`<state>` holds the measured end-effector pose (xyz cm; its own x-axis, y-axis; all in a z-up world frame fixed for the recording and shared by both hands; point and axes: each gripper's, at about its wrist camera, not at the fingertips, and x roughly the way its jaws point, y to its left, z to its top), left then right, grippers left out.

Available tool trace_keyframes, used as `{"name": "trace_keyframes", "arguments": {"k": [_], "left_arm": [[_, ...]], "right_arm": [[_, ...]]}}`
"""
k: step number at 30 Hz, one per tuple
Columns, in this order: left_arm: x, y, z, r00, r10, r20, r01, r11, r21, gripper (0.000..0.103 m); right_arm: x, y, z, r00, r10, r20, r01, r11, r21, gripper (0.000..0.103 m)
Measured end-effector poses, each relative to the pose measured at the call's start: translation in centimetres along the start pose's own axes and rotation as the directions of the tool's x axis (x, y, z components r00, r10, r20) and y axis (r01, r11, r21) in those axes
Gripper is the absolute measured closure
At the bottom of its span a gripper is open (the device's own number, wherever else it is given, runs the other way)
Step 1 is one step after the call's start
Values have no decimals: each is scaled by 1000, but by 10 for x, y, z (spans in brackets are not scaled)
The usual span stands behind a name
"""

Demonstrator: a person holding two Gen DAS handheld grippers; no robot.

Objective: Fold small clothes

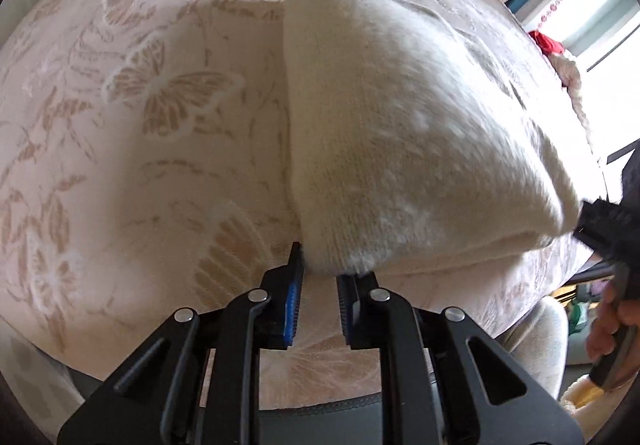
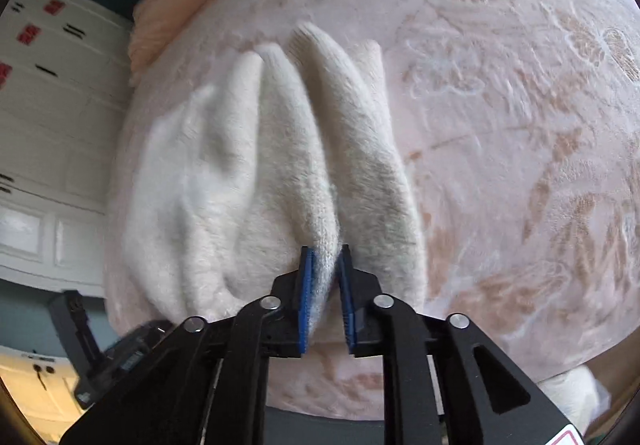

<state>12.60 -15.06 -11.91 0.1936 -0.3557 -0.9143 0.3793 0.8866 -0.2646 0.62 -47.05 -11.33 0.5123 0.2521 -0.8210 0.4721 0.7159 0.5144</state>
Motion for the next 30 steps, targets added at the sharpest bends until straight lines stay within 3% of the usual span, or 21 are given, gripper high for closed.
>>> {"name": "trace_keyframes", "arguments": {"k": [2,5,11,13,16,18,21,23,26,27,30], "left_arm": [[-3,-3,-1,1000,23,14,-23,999,34,87],[-1,-8,-3,999,39,11,-40,998,55,87],[2,-13,-2,998,58,3,-58,997,58,86],[3,-13,-1,998,63,-1,-63,996,61,85],[1,-11,1,998,56,-2,-56,996,63,85],[-3,-13,2,999,49,13,-49,996,69,87],[-6,-19,2,999,38,19,-39,995,93,87],[-5,-23,2,1000,18,15,-19,995,98,86],[1,-25,1,1000,-7,-3,7,996,92,85],[4,-26,1,1000,-10,-11,11,996,89,85],[8,-27,2,1000,1,-18,1,996,89,84]], "right_arm": [[-13,12,11,999,16,50,-15,1000,-17,36],[-17,26,35,997,35,71,-32,998,-45,28],[50,42,67,997,-55,-58,51,996,-78,22],[69,48,67,992,-103,-76,96,991,-91,24],[60,71,62,996,-79,-28,73,984,-165,82],[39,83,69,998,-51,42,59,974,-218,86],[-10,88,79,988,64,141,-32,975,-218,87],[-20,66,82,985,18,172,16,982,-190,87],[20,16,79,990,-126,66,133,984,-118,85],[41,-4,74,991,-132,-8,131,988,-87,84],[25,-11,70,998,-33,60,34,999,-13,75]]}}
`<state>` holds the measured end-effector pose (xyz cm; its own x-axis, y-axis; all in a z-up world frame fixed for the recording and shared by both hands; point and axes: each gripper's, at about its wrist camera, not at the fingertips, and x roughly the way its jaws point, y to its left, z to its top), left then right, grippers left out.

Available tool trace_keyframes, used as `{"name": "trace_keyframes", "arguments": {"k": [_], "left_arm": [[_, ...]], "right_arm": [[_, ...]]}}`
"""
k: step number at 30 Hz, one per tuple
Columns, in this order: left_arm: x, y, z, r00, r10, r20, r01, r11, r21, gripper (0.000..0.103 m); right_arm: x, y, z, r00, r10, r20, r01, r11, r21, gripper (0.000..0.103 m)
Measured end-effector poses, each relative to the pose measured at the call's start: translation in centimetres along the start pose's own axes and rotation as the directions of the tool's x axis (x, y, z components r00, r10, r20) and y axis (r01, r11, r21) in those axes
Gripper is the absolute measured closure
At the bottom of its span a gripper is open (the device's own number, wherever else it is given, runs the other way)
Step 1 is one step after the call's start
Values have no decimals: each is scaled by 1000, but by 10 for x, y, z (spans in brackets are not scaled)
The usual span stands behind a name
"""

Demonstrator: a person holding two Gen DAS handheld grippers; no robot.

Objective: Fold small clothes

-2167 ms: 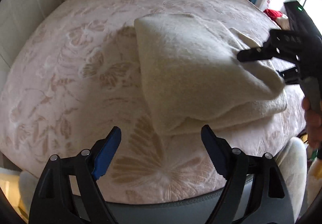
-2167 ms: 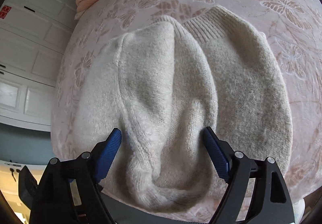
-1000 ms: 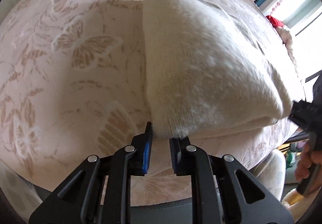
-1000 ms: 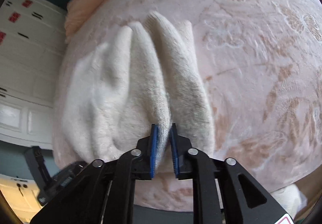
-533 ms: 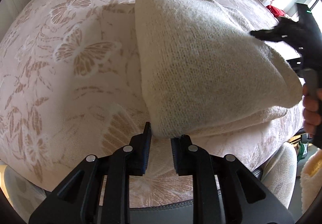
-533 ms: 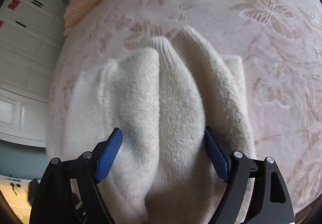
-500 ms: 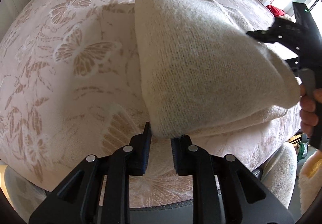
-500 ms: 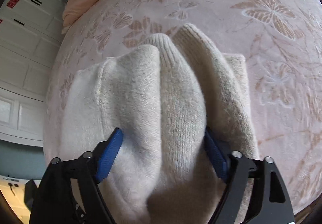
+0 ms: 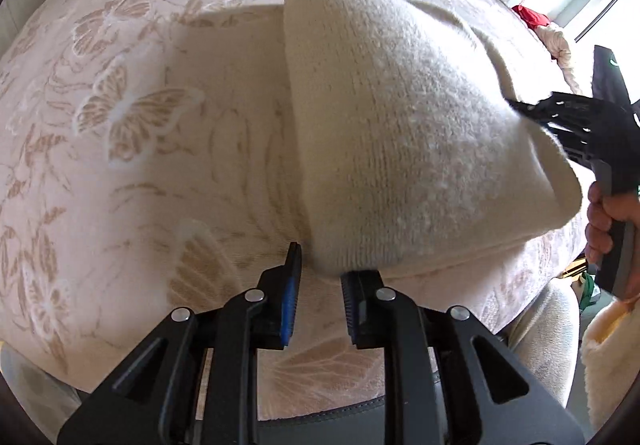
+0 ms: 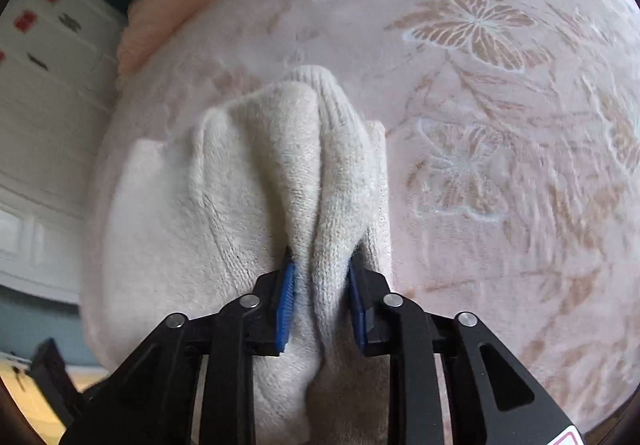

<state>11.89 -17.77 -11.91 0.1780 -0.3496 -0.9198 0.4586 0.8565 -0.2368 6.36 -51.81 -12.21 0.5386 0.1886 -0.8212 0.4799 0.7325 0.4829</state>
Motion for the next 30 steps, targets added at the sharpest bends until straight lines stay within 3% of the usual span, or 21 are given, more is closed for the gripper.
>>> {"name": "trace_keyframes", "arguments": {"k": [1,4,6,10,12,15,16,18,20,23,27,30], "left_arm": [[-1,-1,0,1000,5,1,-5,1000,4,84],[-12,-5,-2,1000,16,11,-17,999,52,83],[-26,-10,-5,1000,9,27,-11,996,93,84],[-68,-20,-10,991,-84,102,73,992,106,82],[-80,-27,-7,982,-122,146,110,990,87,70],[-73,-39,9,977,-151,153,144,988,59,68],[-64,-41,16,981,-132,143,128,991,37,68],[-41,-40,25,993,-83,85,83,997,2,68],[-15,-37,28,999,-39,1,39,999,-24,68],[-9,-45,26,1000,27,9,-27,999,17,68],[-8,-61,23,994,108,19,-109,990,92,68],[-7,-60,24,994,109,15,-110,991,78,67]], "right_arm": [[-9,1,1,1000,-4,25,4,1000,13,70],[-50,10,-3,990,-44,133,47,999,-19,70],[-73,22,-15,987,-33,159,44,997,-62,70],[-82,53,-52,994,-1,112,23,980,-198,70],[-71,59,-69,996,-33,81,52,968,-246,70],[-32,35,-85,981,-188,51,195,942,-275,89],[-26,27,-88,981,-190,43,194,944,-267,90],[-30,3,-94,994,-101,38,106,980,-170,89],[-34,-3,-92,998,-66,24,68,990,-120,90],[-45,14,-83,997,-70,13,71,990,-120,87],[-62,52,-52,996,-15,84,30,985,-169,87],[-46,59,-27,993,-68,95,84,979,-183,69]]}}
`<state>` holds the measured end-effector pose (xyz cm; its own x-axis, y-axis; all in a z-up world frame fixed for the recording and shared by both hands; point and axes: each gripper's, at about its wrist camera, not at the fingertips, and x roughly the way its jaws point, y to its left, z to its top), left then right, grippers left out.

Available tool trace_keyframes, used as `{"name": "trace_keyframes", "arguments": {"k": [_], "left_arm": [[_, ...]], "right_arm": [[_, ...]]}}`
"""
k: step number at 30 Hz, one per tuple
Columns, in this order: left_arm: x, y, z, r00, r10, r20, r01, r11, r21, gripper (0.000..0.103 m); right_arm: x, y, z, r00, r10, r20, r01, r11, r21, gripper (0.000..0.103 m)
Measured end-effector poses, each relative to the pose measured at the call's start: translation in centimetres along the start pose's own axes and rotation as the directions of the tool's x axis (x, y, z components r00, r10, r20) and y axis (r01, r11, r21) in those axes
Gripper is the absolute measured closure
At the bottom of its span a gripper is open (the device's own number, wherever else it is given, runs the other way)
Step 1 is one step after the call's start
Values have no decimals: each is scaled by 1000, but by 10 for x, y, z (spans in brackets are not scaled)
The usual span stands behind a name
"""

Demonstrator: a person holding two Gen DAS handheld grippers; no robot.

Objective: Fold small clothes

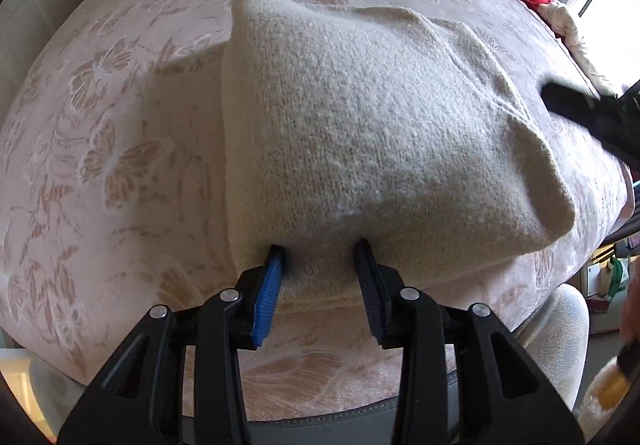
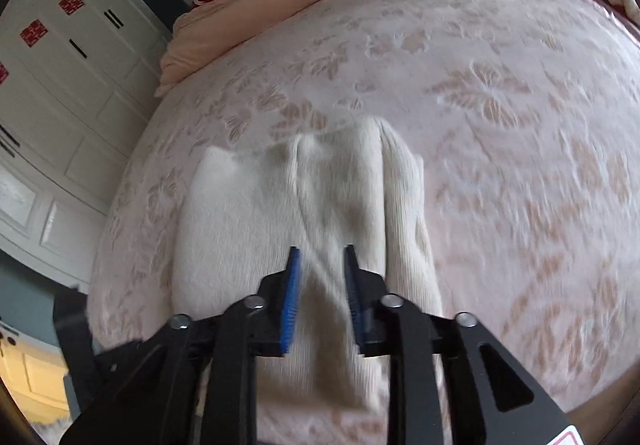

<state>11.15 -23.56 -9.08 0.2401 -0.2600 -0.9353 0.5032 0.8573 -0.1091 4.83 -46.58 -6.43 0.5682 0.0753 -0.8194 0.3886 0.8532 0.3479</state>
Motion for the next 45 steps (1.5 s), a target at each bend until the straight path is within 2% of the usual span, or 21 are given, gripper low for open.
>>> {"name": "trace_keyframes", "arguments": {"k": [2,4,6,7,9,12,15,17,21,23,25,27,30,33,34,36,39,42,43,44,45], "left_arm": [[0,0,1,1000,-3,-8,3,1000,-7,67],[0,2,2,1000,-5,-11,5,1000,-7,67],[0,2,1,1000,-2,-13,2,1000,-1,66],[1,1,1,1000,-1,-16,1,1000,1,66],[0,1,-1,1000,-2,-22,2,1000,4,66],[2,-1,1,1000,-2,-28,3,1000,22,65],[4,-7,0,999,21,-33,-19,999,48,62],[4,-8,0,999,30,-34,-28,998,54,61],[6,-7,1,999,29,-33,-28,998,54,60],[6,-7,1,999,32,-33,-30,998,58,60],[7,-7,1,999,34,-31,-32,998,57,59],[7,-6,0,999,36,-28,-34,998,54,59],[6,-9,-2,999,44,-30,-42,997,66,58],[-1,-3,-5,1000,15,-26,-13,998,56,57],[-7,4,-6,1000,-24,-17,25,1000,19,57],[-13,10,-9,997,-78,-3,78,997,-23,54],[-7,18,-17,998,-49,-30,48,998,-37,53],[2,24,-21,996,-38,-75,33,997,-69,53],[-3,30,-23,995,-76,-64,69,992,-105,53],[-11,36,-23,992,-118,-45,110,984,-137,53],[-18,41,-23,987,-157,-19,152,975,-160,52]], "right_arm": [[31,-13,17,998,-50,-41,51,998,23,66],[58,-24,21,994,-39,-103,47,996,72,64],[65,-22,18,994,12,-109,-4,997,72,90],[59,-18,18,997,-2,-83,6,999,49,94],[42,-26,18,1000,-18,-18,20,997,77,95],[61,-50,9,996,1,-88,13,987,161,95],[64,-43,7,996,-4,-93,14,994,112,93],[44,-33,11,998,-17,-54,23,994,108,86],[-11,-1,0,998,-8,63,7,1000,28,85],[-15,14,-15,1000,-3,31,4,999,-34,86],[11,17,-32,996,-76,-56,71,993,-90,86],[43,3,-50,982,-119,-144,105,990,-98,95],[30,-2,-44,990,-71,-123,69,997,-19,96],[-5,11,-35,997,-56,-60,54,998,-43,93],[-10,13,-36,996,-69,-52,65,996,-63,92],[-2,13,-45,990,-114,-88,105,989,-100,88],[33,-4,-64,981,-131,-140,116,987,-109,91],[8,0,-56,991,-99,-87,93,993,-65,89],[-4,2,-56,994,-87,-68,83,995,-54,80],[-12,2,-52,996,-79,-47,77,996,-49,61],[-25,3,-49,996,-85,-9,84,995,-53,51]]}}
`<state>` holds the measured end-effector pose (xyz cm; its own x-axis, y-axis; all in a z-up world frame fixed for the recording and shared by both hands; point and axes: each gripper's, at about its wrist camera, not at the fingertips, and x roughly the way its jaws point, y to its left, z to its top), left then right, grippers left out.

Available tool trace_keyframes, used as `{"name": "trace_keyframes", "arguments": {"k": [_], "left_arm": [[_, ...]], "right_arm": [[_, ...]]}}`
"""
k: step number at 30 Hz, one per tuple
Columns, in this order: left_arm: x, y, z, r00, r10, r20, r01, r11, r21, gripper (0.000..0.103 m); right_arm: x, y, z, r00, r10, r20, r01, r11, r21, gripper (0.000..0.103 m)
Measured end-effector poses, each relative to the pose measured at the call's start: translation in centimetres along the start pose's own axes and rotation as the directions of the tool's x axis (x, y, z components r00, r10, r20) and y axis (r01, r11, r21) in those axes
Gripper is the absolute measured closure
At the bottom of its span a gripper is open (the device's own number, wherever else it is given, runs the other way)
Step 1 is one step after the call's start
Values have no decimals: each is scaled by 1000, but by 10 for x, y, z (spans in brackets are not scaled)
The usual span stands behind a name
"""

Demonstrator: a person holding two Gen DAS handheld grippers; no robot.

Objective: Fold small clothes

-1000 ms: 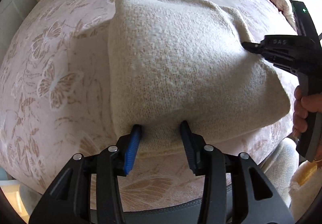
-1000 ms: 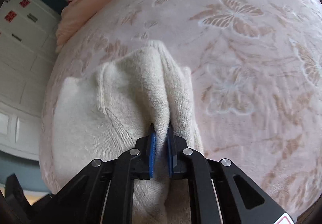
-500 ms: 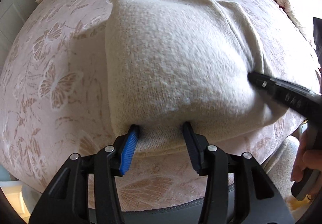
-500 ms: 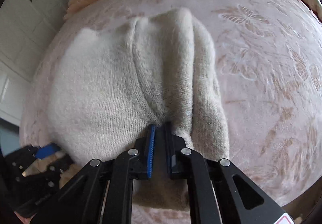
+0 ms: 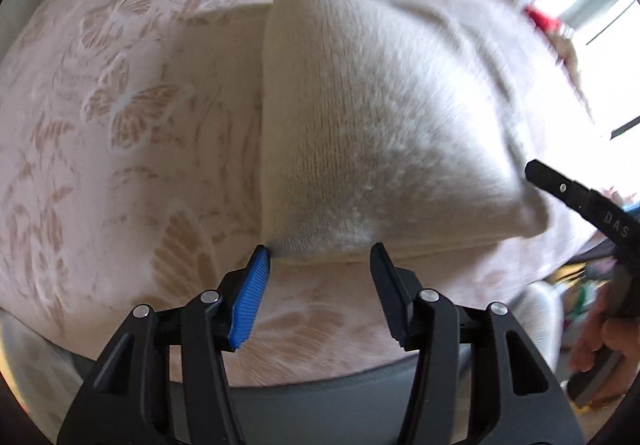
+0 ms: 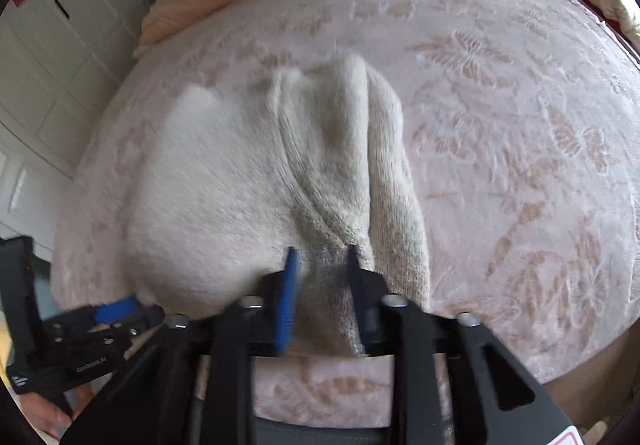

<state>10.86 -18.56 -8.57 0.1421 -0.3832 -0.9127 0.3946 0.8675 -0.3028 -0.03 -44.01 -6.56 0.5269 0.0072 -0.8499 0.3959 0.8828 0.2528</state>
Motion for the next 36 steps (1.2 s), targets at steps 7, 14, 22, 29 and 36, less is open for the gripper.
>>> {"name": "trace_keyframes", "arguments": {"k": [7,14,22,29,36], "left_arm": [[-24,34,34,964,-215,156,246,946,-212,13],[32,44,68,973,-226,45,228,913,-339,13],[65,7,81,989,-148,-20,138,953,-269,5],[92,-3,97,990,-125,-59,106,961,-257,5],[75,-18,100,995,-81,-61,67,978,-196,23]], "right_arm": [[19,-28,-6,998,8,-63,-4,998,68,18],[68,-54,-16,972,179,-151,-131,950,284,18],[103,-59,-5,933,344,-111,-267,862,431,13],[120,-42,11,938,331,-106,-264,877,400,5],[110,-37,17,944,324,-60,-270,866,420,53]]}}
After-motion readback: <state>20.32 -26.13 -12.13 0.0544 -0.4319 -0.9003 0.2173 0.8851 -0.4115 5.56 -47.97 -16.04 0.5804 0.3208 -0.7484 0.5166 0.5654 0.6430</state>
